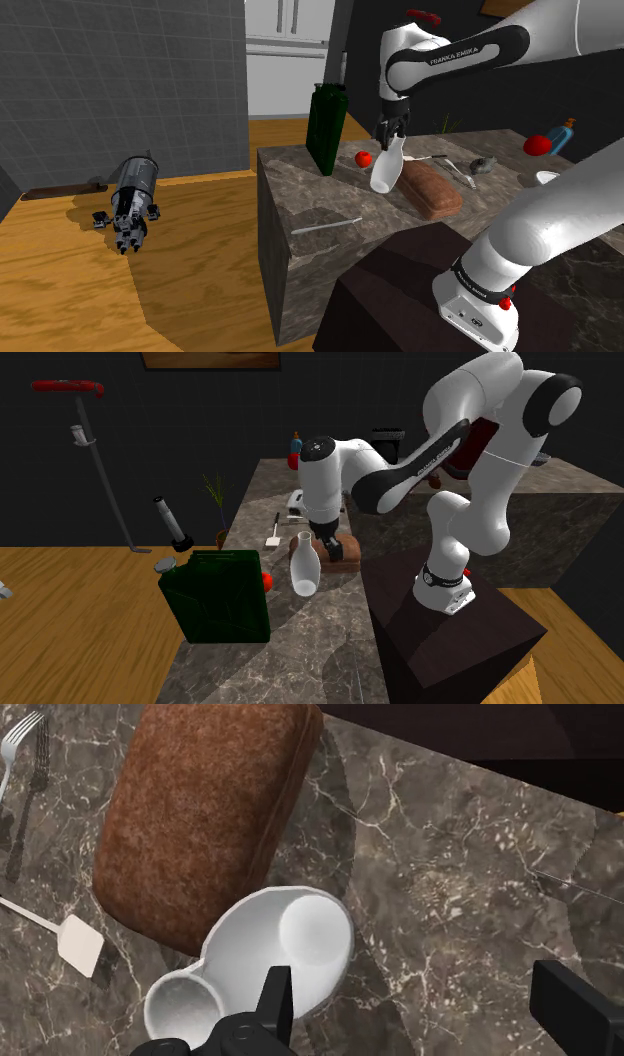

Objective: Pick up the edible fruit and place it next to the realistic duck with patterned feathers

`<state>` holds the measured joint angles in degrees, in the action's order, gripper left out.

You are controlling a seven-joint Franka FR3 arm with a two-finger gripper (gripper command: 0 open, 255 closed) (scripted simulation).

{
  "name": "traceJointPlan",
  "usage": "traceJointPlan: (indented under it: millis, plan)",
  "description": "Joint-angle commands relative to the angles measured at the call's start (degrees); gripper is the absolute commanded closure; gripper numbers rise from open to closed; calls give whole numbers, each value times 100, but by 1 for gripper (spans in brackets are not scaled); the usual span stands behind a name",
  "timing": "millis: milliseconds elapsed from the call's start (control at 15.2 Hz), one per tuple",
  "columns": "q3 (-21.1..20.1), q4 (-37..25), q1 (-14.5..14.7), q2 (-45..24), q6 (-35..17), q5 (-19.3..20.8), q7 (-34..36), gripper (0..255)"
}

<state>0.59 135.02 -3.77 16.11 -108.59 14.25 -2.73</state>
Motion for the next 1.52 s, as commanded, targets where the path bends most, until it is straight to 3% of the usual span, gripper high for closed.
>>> traceJointPlan:
  millis: [0,594,1320,1452]
  plan:
    - [19,-202,-60,-511,-264,165,71,0]
    - [163,-1325,-234,-2530,-943,862,403,0]
    - [475,-3477,-326,-5008,-1074,1410,551,0]
    - [497,-3427,-357,-5071,-1196,1438,568,0]
